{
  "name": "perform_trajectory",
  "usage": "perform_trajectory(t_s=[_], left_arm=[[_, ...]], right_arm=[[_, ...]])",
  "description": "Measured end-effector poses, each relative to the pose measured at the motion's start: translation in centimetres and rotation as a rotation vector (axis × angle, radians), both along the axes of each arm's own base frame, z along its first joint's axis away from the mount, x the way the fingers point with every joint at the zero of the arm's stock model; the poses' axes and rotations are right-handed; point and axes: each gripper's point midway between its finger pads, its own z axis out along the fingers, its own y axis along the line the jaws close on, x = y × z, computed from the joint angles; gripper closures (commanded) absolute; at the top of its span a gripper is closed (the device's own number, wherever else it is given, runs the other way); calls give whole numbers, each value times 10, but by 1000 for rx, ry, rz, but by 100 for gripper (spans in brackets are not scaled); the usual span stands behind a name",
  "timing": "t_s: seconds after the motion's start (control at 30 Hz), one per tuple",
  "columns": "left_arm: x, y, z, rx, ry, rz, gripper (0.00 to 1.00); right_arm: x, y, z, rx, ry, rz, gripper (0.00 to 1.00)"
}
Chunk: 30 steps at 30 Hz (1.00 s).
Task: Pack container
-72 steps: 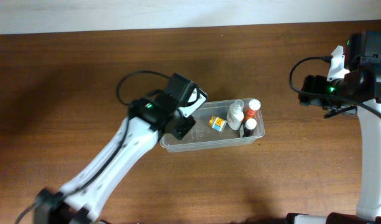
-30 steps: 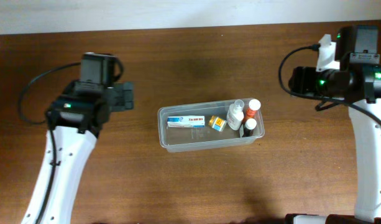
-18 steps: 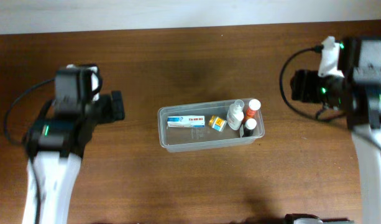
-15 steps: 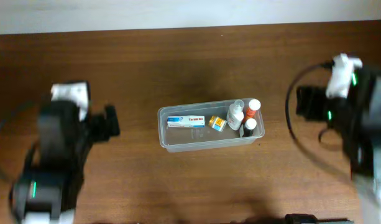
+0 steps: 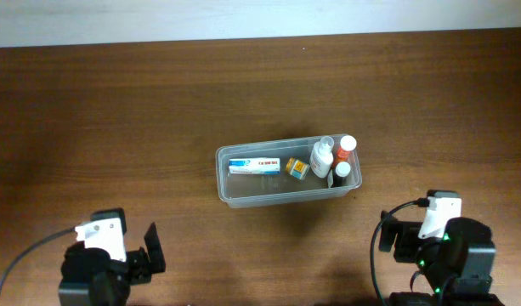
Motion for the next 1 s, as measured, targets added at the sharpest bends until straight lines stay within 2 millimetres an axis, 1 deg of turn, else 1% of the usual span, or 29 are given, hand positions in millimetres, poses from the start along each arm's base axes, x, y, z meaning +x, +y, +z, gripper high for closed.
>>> perform_trajectory(t_s=[0.07,0.2,0.4,0.57,0.63,0.7,0.8,0.93,1.0], left_arm=[[-9,1,-11,4,57,0,0],[-11,1,-13,5,68,0,0],[-11,1,-13,5,68,0,0],[-11,1,-13,6,68,0,0],[-11,1,-13,5,68,0,0],[-11,1,-13,5,68,0,0],[-11,1,-13,5,68,0,0],[-11,1,-13,5,68,0,0],[-11,1,-13,5,68,0,0]], right_arm=[[-6,1,-17,6,57,1,2],[-12,1,-31,9,105,2,2],[-13,1,-34,10,114,1,2],[-17,8,-33,33,97,26,2],[-14,8,-25,20,42,41,2],[-7,9,-13,-6,-53,66,2],[6,9,1,-56,-195,97,2],[21,10,7,-99,-362,122,2],[31,12,14,-118,-477,134,2]])
